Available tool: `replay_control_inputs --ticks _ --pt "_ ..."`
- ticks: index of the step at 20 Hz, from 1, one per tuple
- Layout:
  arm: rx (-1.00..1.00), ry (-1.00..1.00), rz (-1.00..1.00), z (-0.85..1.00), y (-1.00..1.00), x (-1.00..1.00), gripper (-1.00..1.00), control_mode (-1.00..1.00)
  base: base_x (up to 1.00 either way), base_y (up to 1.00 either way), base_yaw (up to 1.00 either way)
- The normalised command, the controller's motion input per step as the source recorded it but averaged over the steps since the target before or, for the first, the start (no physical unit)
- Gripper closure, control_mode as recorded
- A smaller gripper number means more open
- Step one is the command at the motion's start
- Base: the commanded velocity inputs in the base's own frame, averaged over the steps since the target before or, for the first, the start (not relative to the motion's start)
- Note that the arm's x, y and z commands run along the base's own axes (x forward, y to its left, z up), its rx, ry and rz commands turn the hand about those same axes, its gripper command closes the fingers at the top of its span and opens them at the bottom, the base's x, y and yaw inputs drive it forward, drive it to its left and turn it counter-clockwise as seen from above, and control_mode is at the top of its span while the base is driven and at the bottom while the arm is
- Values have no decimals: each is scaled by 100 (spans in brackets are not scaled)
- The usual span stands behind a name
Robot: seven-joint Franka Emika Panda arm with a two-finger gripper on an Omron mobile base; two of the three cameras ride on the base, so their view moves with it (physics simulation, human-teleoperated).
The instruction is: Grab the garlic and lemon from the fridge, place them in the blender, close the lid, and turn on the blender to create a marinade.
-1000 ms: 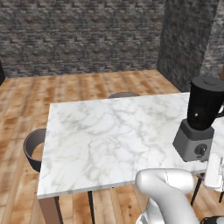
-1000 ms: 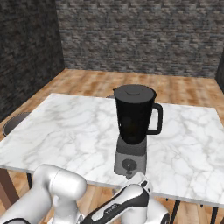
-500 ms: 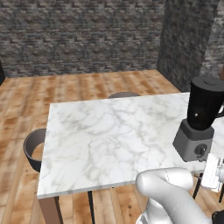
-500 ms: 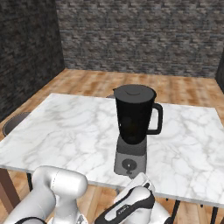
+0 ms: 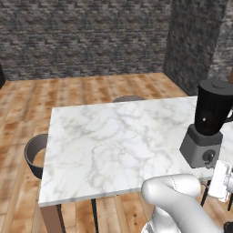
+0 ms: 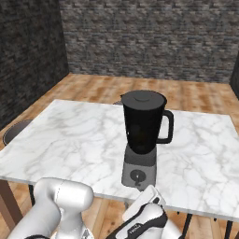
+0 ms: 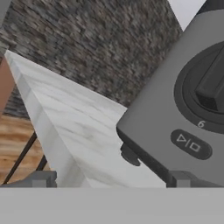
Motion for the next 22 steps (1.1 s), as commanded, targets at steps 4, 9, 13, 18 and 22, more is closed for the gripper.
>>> replay_control_inputs --ticks 4,9,13,18,22 --pt "0 0 0 3 0 49 -100 -100 0 0 0" --pt "0 6 0 6 0 57 -100 -100 0 0 0" --pt "0 9 0 4 0 61 -100 -100 0 0 0" --pt "0 5 0 1 -1 43 -100 -100 0 0 0" --pt "0 0 0 0 0 -17 -100 -100 0 0 0"
